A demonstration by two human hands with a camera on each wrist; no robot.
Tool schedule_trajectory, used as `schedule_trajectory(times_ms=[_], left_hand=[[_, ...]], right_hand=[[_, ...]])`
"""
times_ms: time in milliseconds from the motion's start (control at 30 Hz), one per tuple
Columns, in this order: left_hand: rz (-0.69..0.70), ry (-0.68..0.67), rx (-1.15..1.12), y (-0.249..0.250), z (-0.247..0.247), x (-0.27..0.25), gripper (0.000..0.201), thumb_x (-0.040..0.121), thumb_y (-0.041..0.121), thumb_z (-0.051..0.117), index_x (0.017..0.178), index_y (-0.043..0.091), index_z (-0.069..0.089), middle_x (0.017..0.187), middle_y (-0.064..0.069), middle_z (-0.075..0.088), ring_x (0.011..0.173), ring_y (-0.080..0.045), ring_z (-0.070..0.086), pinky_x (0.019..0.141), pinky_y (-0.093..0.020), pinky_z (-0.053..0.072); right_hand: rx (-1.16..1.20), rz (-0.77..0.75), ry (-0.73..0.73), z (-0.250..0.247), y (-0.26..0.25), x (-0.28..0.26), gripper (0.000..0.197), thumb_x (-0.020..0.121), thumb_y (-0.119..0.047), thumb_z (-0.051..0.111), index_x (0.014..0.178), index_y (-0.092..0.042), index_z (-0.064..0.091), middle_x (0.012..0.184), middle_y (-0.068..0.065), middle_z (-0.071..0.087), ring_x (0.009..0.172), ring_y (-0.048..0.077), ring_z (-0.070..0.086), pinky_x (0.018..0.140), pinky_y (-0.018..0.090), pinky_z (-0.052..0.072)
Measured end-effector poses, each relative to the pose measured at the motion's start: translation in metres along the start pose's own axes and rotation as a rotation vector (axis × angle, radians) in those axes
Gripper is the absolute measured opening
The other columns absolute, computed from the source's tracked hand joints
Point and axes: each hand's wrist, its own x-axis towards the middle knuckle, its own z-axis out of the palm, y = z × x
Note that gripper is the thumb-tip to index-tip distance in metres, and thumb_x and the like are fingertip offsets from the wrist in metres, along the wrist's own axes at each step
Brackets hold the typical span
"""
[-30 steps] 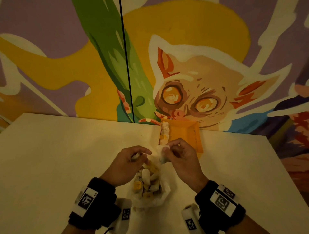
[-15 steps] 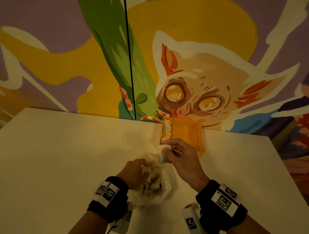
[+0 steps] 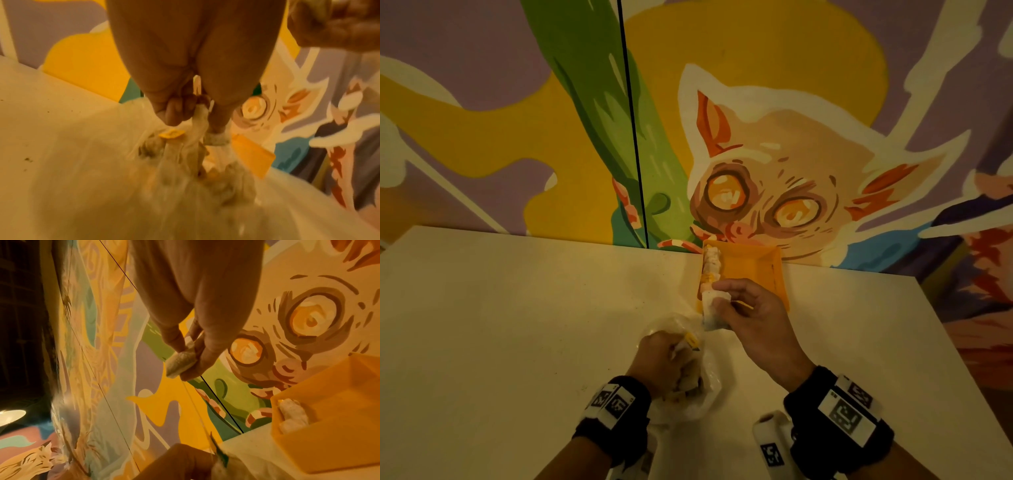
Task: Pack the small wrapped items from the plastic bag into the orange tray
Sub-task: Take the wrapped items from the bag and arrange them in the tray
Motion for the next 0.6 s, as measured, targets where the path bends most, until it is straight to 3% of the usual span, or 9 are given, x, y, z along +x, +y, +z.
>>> schedule_trajectory(times_ms=[133,233,333,433,533,600], left_hand=[[0.056,0.125,-0.066,0.012,-0.029,-0.009,0.045,0.093,0.016,0.06,0.056,0.029,0.039,0.059,0.008,0.039,0.054,-0.008,0.038,0.055,-0.019,0.027],[0.084,0.2,-0.166,0.014,-0.046,-0.01,0.033,0.093,0.018,0.061,0.062,0.014,0.051,0.062,-0.002,0.045,0.055,-0.012,0.039,0.053,-0.017,0.029],[0.122,0.249,-0.197,0.023,-0.061,-0.01,0.023,0.093,0.015,0.06,0.071,0.008,0.061,0.068,-0.01,0.053,0.06,-0.011,0.043,0.055,-0.017,0.031],[0.187,0.243,-0.162,0.036,-0.073,-0.01,0.022,0.093,0.011,0.059,0.072,0.013,0.064,0.067,-0.003,0.048,0.063,-0.009,0.043,0.057,-0.017,0.03],[0.247,0.224,-0.046,0.045,-0.081,-0.013,0.026,0.095,0.015,0.057,0.069,0.018,0.061,0.069,0.0,0.052,0.075,0.006,0.044,0.064,-0.018,0.029],[0.237,0.226,0.018,0.043,-0.081,-0.013,0.024,0.096,0.02,0.056,0.073,0.019,0.062,0.078,0.01,0.056,0.087,0.012,0.042,0.071,-0.018,0.031]], right_hand=[[0.013,-0.062,-0.007,-0.005,-0.016,0.003,0.02,0.088,-0.008,0.067,0.096,-0.027,0.071,0.099,0.003,0.071,0.096,0.022,0.069,0.084,0.039,0.059],[0.051,-0.092,-0.027,-0.006,-0.025,0.005,0.018,0.088,-0.007,0.067,0.097,-0.023,0.071,0.098,0.004,0.071,0.096,0.024,0.069,0.083,0.039,0.058],[0.065,-0.097,-0.045,-0.005,-0.03,0.007,0.018,0.088,-0.006,0.066,0.097,-0.021,0.071,0.099,0.005,0.07,0.096,0.024,0.069,0.081,0.036,0.059],[0.056,-0.09,-0.036,-0.004,-0.029,0.008,0.018,0.088,-0.006,0.066,0.096,-0.022,0.07,0.1,0.008,0.07,0.095,0.026,0.068,0.08,0.037,0.059],[0.043,-0.08,-0.036,-0.003,-0.024,0.007,0.018,0.088,-0.007,0.066,0.096,-0.023,0.071,0.1,0.006,0.07,0.096,0.026,0.068,0.081,0.04,0.059],[0.023,-0.079,-0.043,-0.002,-0.021,0.006,0.02,0.088,-0.009,0.067,0.096,-0.026,0.071,0.1,0.003,0.071,0.096,0.024,0.068,0.081,0.04,0.059]])
